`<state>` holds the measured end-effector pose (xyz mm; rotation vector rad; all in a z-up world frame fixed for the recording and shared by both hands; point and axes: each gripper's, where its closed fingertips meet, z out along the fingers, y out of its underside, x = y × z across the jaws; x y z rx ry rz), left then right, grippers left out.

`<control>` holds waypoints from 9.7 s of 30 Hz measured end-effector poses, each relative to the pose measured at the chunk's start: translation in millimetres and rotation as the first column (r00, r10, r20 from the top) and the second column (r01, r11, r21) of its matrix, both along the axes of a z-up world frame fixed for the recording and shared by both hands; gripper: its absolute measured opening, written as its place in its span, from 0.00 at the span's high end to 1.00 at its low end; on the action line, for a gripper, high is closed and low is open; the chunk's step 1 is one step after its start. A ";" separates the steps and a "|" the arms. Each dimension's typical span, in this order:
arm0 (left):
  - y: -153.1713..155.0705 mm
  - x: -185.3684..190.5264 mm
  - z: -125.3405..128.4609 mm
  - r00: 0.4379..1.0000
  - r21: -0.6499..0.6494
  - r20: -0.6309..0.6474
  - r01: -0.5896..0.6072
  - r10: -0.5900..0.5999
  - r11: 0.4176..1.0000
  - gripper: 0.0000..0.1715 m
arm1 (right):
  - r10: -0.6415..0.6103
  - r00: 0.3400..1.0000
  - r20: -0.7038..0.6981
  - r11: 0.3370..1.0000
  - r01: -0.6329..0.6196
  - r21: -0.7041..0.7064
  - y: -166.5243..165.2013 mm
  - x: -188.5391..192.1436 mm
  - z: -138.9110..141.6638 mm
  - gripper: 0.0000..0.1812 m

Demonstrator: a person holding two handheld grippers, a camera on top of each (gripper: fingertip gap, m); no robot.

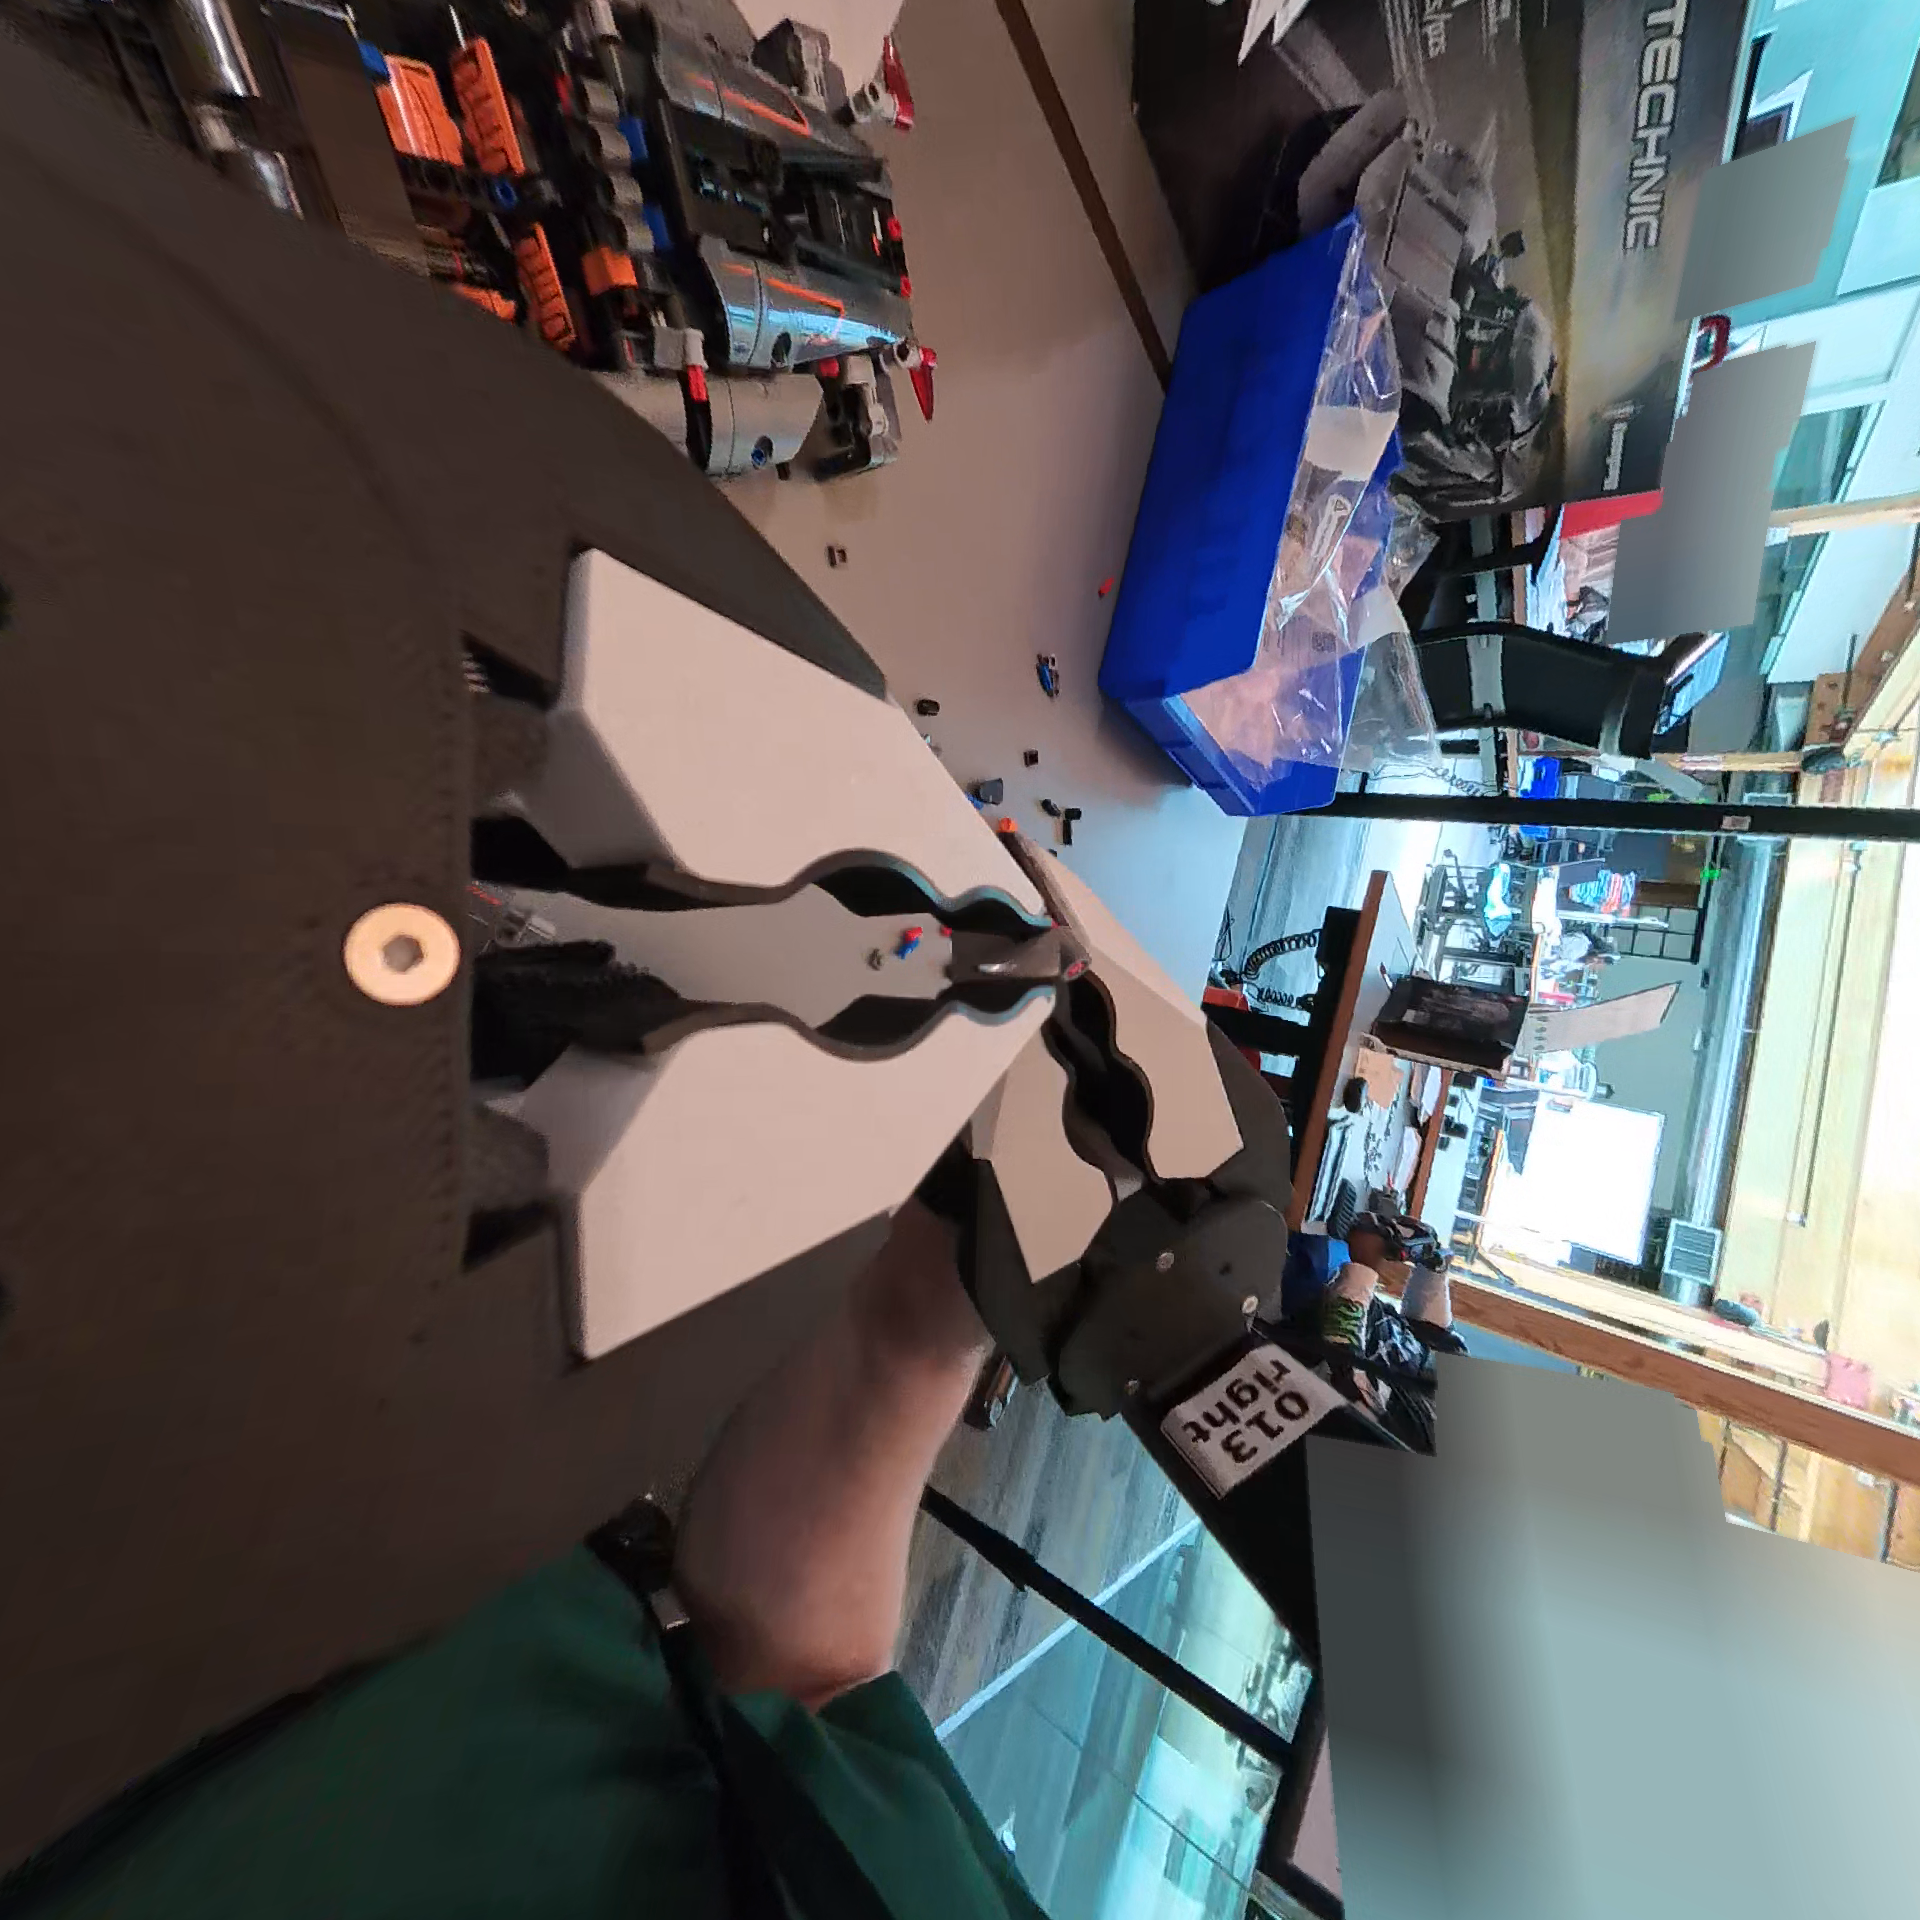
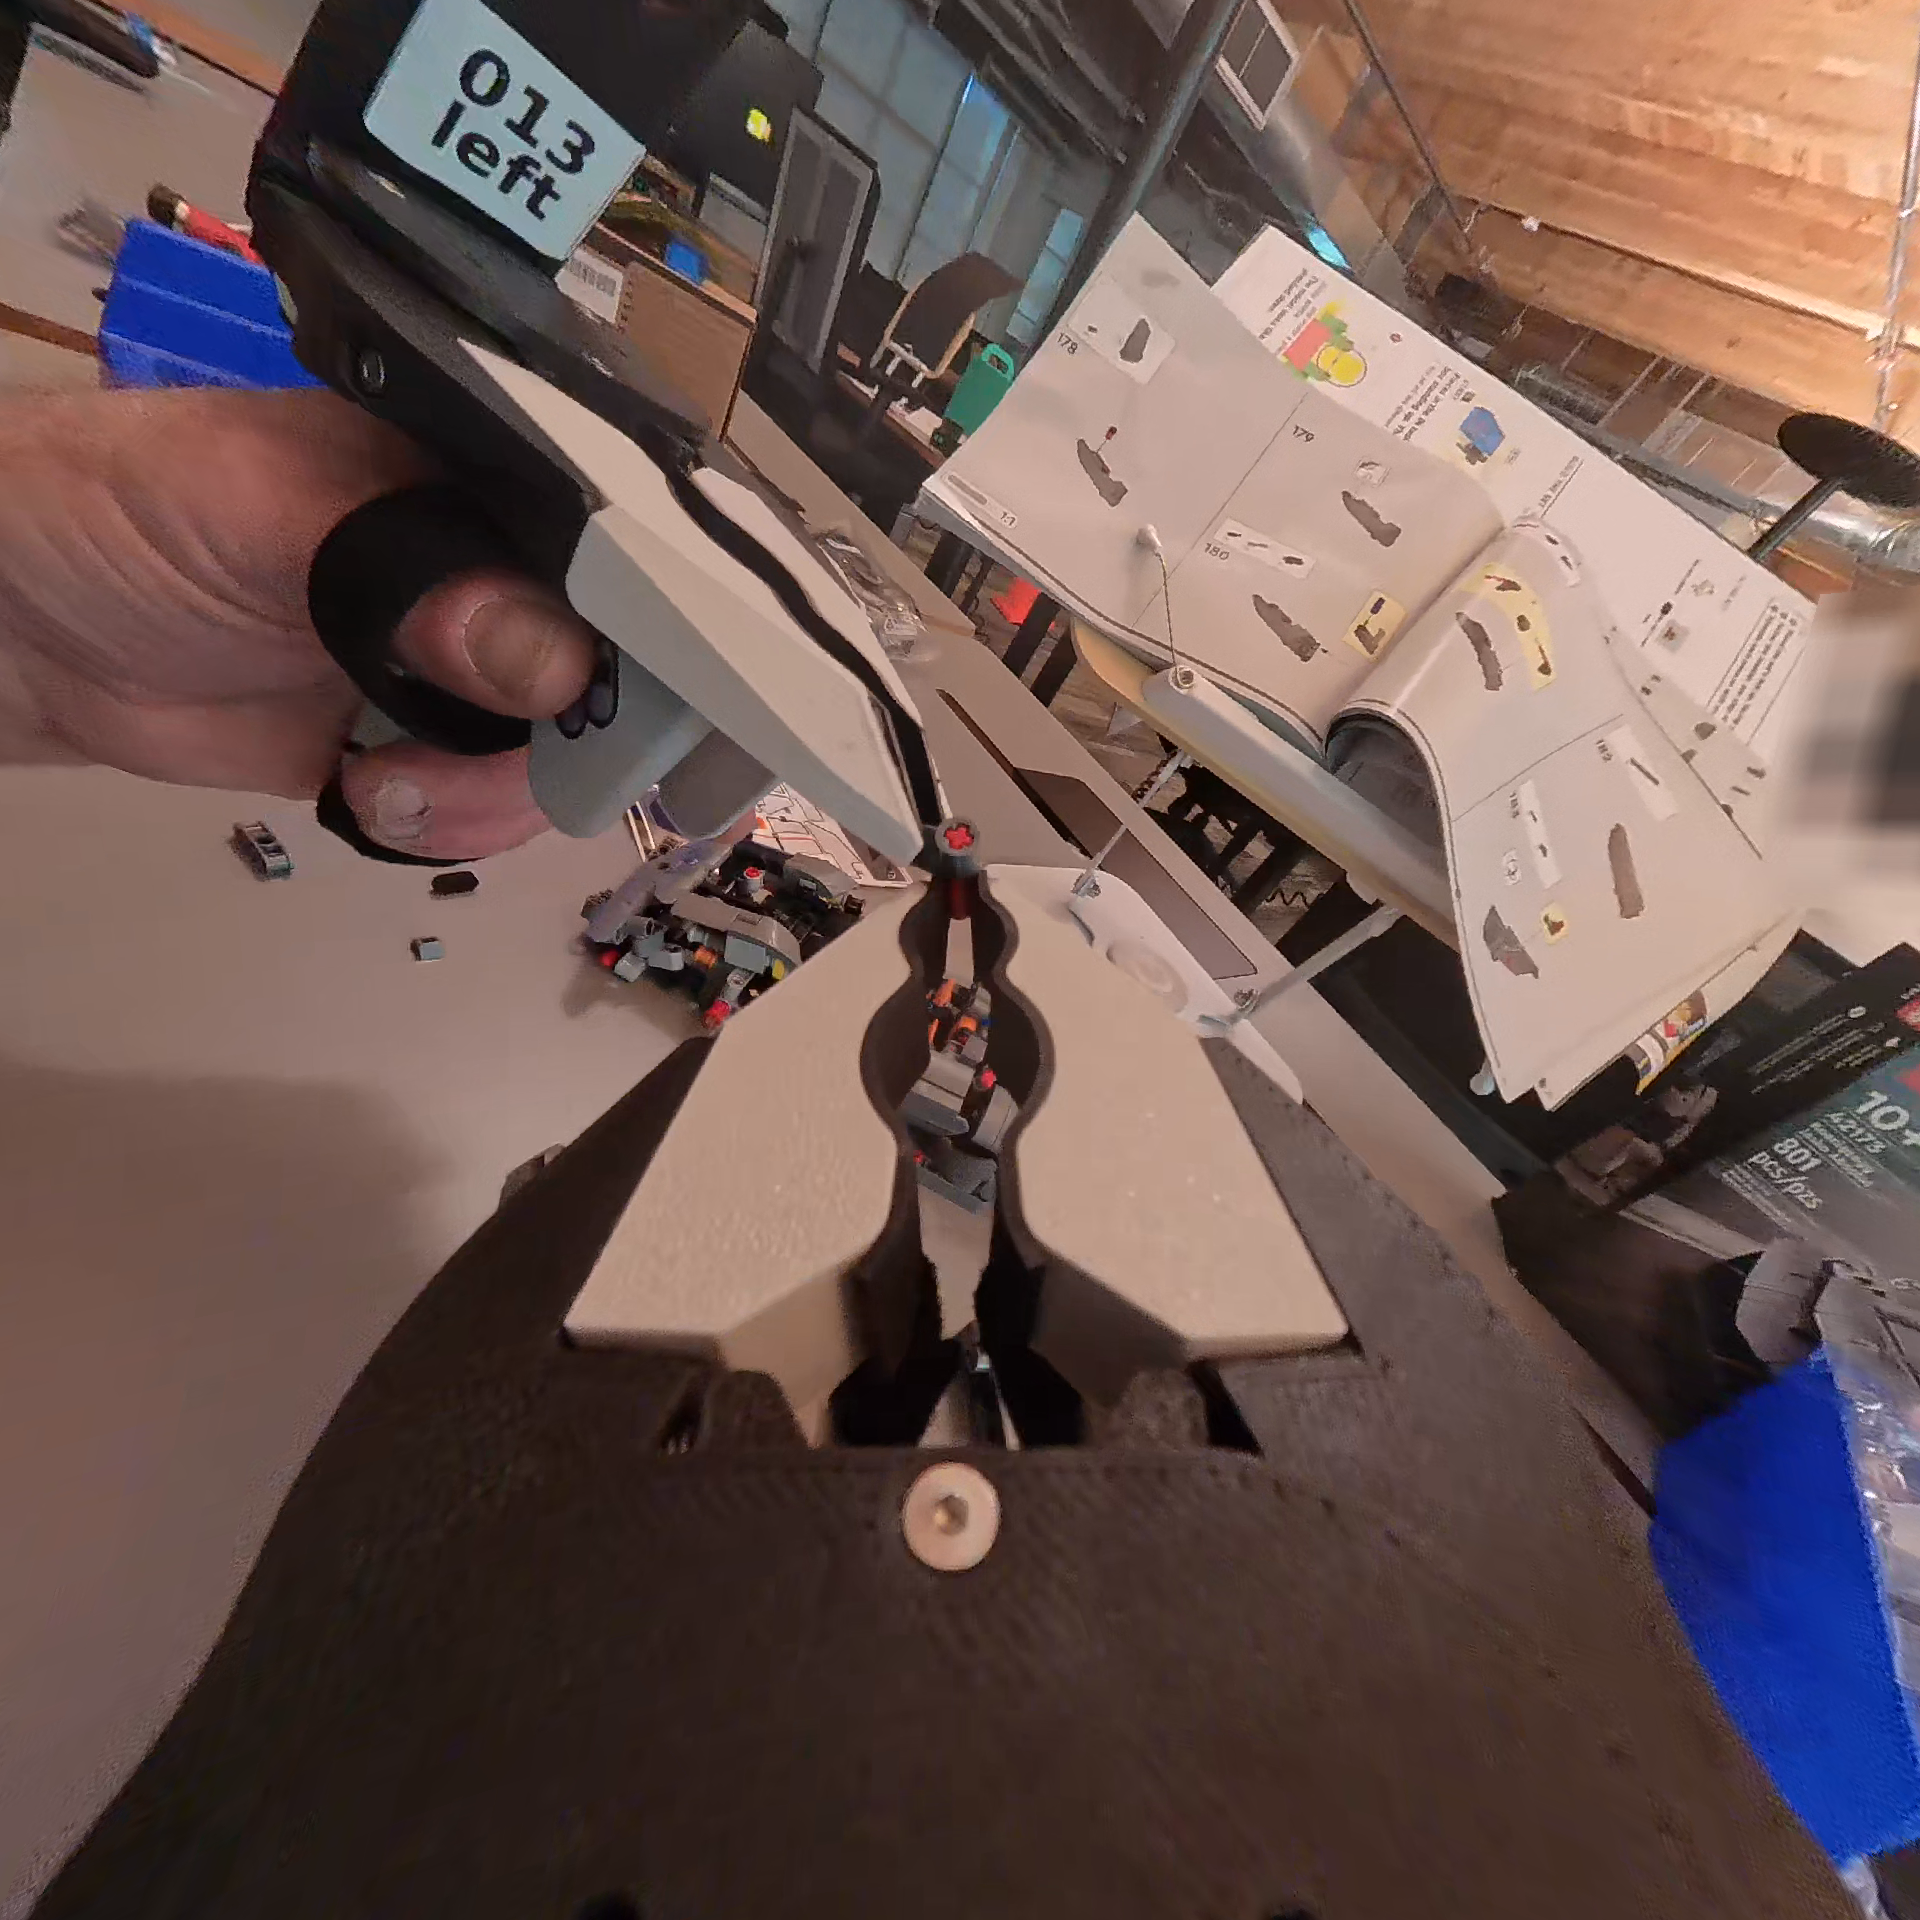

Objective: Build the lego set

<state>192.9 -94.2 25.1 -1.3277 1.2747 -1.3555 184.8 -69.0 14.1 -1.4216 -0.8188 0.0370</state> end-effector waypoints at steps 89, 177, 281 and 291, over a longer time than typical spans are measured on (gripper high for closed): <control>-64.2 26.3 -16.2 0.941 0.004 -0.083 0.331 -0.329 0.944 0.99 | 0.105 0.670 -0.735 0.920 -0.346 -0.183 -85.1 28.4 -14.6 0.97; -42.4 116.1 -135.2 0.831 0.236 -0.554 0.089 0.059 0.968 0.97 | -0.105 0.807 -0.581 0.983 -0.004 -0.183 -159.0 75.7 -46.7 0.97; -69.4 48.5 -184.7 0.670 0.412 -0.740 0.518 -0.056 0.749 0.93 | -0.327 0.784 -0.528 0.825 -0.036 -0.564 -121.5 81.2 -114.6 0.97; -62.5 62.1 -128.3 0.876 0.745 -0.473 0.341 0.094 0.573 0.93 | -0.318 0.687 -0.654 0.792 -0.187 -0.581 -102.9 76.0 -103.2 0.97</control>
